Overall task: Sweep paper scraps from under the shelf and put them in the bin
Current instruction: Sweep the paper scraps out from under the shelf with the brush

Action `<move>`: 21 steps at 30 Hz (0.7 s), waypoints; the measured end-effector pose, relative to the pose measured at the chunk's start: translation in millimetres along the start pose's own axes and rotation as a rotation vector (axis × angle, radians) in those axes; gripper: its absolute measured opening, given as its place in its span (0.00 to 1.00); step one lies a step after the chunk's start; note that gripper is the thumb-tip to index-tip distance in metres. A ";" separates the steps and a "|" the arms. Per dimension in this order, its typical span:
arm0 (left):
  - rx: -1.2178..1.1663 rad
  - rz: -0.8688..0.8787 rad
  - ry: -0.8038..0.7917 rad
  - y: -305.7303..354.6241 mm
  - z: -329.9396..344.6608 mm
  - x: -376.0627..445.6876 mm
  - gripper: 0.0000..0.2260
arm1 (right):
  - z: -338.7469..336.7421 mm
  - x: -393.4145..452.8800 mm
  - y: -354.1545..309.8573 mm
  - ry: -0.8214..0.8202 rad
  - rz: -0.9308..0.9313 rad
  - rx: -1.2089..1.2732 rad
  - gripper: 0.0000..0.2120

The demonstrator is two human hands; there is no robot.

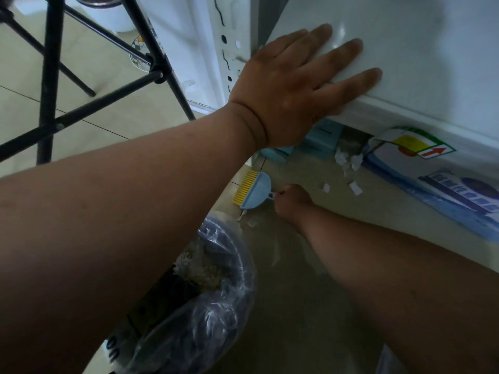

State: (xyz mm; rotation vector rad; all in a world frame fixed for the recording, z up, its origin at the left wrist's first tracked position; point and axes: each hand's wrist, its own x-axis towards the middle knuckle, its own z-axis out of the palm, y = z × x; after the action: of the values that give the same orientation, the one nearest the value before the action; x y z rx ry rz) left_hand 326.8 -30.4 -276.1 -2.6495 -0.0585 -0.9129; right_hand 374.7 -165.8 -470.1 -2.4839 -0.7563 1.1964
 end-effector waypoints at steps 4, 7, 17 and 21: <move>0.009 0.009 0.016 -0.4 0.4 0.1 0.19 | -28.3 -4.2 34.1 0.007 0.122 -0.090 0.21; 0.012 0.004 0.021 -0.5 1.5 -0.2 0.19 | -52.3 -9.0 61.3 0.004 0.189 -0.113 0.20; 0.009 -0.010 -0.005 1.0 -1.8 1.0 0.19 | -43.8 -39.3 37.9 -0.028 -0.104 0.015 0.11; 0.003 -0.018 0.011 1.7 -1.7 1.7 0.19 | -9.4 -48.5 5.8 -0.136 -0.287 -0.154 0.08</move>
State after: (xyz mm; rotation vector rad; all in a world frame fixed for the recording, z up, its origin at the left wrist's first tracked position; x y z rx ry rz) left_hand 327.4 -32.7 -274.3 -2.6452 -0.0806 -0.9317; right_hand 358.9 -198.2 -436.0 -2.3223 -1.2378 1.2489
